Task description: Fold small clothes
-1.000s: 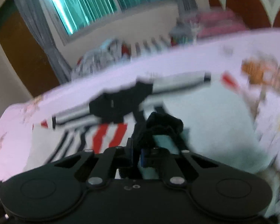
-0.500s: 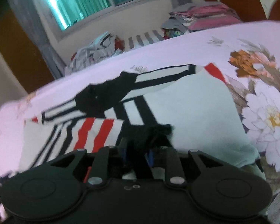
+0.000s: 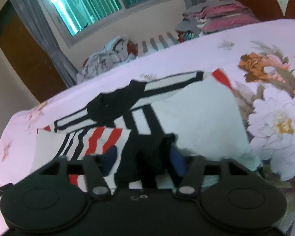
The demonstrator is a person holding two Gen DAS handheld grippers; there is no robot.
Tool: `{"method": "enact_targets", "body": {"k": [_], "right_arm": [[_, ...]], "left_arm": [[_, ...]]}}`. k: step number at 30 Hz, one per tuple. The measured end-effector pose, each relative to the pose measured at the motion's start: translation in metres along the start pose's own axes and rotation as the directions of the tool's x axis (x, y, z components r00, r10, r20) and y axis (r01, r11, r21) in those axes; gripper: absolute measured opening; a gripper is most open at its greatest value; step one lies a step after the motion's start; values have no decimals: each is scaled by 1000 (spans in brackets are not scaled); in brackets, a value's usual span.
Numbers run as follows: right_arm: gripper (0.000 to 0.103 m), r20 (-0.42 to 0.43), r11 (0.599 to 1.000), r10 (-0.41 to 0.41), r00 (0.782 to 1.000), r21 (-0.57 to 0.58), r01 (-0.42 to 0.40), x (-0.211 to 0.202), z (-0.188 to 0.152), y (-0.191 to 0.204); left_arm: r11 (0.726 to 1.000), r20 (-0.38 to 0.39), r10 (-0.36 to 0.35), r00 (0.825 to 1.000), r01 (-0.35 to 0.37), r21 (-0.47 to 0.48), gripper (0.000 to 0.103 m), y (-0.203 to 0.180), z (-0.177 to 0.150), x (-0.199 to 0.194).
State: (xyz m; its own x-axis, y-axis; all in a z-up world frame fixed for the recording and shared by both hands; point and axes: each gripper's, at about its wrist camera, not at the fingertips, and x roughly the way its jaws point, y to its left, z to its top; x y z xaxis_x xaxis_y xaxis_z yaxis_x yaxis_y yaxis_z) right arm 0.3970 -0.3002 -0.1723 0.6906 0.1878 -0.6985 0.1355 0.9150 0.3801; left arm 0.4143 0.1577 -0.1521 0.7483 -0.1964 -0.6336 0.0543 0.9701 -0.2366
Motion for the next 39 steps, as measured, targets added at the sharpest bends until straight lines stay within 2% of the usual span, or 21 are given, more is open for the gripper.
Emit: {"method": "enact_targets", "body": {"k": [4, 6, 7, 9, 11, 13, 15, 17, 19, 21, 23, 25, 27, 28, 32, 37, 39], "right_arm": [[57, -39, 999, -21, 999, 39, 23, 18, 3, -5], [50, -50, 998, -20, 999, 50, 23, 24, 0, -5], [46, -47, 999, -28, 999, 44, 30, 25, -1, -3], [24, -44, 999, -32, 999, 33, 33, 26, -2, 0], [19, -40, 999, -35, 999, 25, 36, 28, -1, 2], [15, -26, 999, -42, 999, -13, 41, 29, 1, 7], [9, 7, 996, -47, 999, -70, 47, 28, 3, 15], [8, 40, 989, -59, 997, -133, 64, 28, 5, 24], [8, 62, 978, -76, 995, -189, 86, 30, 7, 29], [7, 49, 968, -125, 991, -213, 133, 39, 6, 26], [8, 6, 969, -154, 988, -194, 152, 50, 3, 16], [8, 21, 971, -151, 988, -184, 152, 45, 4, 14], [19, 53, 969, -159, 986, -182, 166, 35, 6, 15], [19, 73, 972, -149, 986, -175, 160, 28, 8, 15], [20, 105, 977, -99, 990, -177, 116, 15, 13, 26], [23, 25, 977, -4, 1000, -214, 9, 24, 1, 56], [23, -4, 972, 1, 1000, -237, -2, 30, -7, 65]], "left_arm": [[999, 0, -30, 1000, 30, -22, 68, -11, 23, 34], [999, -15, -37, 999, 36, -29, 68, -17, 35, 60], [998, -22, -40, 999, 39, -41, 68, -18, 39, 71], [998, -32, -41, 999, 39, -55, 68, -22, 48, 96], [997, -33, -38, 999, 36, -68, 67, -22, 55, 115], [995, -37, -37, 999, 33, -90, 44, -19, 61, 133], [993, -35, -14, 999, 10, -119, 28, -13, 65, 145], [992, -31, 30, 999, -33, -125, 21, -9, 65, 154], [988, -23, 69, 997, -71, -140, 21, -3, 64, 161], [991, -8, 78, 997, -78, -109, 21, -5, 62, 166], [992, -1, 86, 996, -86, -89, 21, -7, 62, 167], [991, -5, 77, 997, -78, -113, 21, -5, 66, 165], [992, 32, 97, 995, -94, -79, 21, -7, 68, 153], [994, 53, 96, 994, -93, -54, 21, -10, 68, 143], [999, 78, 22, 997, -24, 22, 21, -34, 58, 107], [992, 35, -81, 996, 77, 102, 21, -75, 22, 80], [987, 10, -80, 997, 78, 139, 21, -84, 3, 78]]}}
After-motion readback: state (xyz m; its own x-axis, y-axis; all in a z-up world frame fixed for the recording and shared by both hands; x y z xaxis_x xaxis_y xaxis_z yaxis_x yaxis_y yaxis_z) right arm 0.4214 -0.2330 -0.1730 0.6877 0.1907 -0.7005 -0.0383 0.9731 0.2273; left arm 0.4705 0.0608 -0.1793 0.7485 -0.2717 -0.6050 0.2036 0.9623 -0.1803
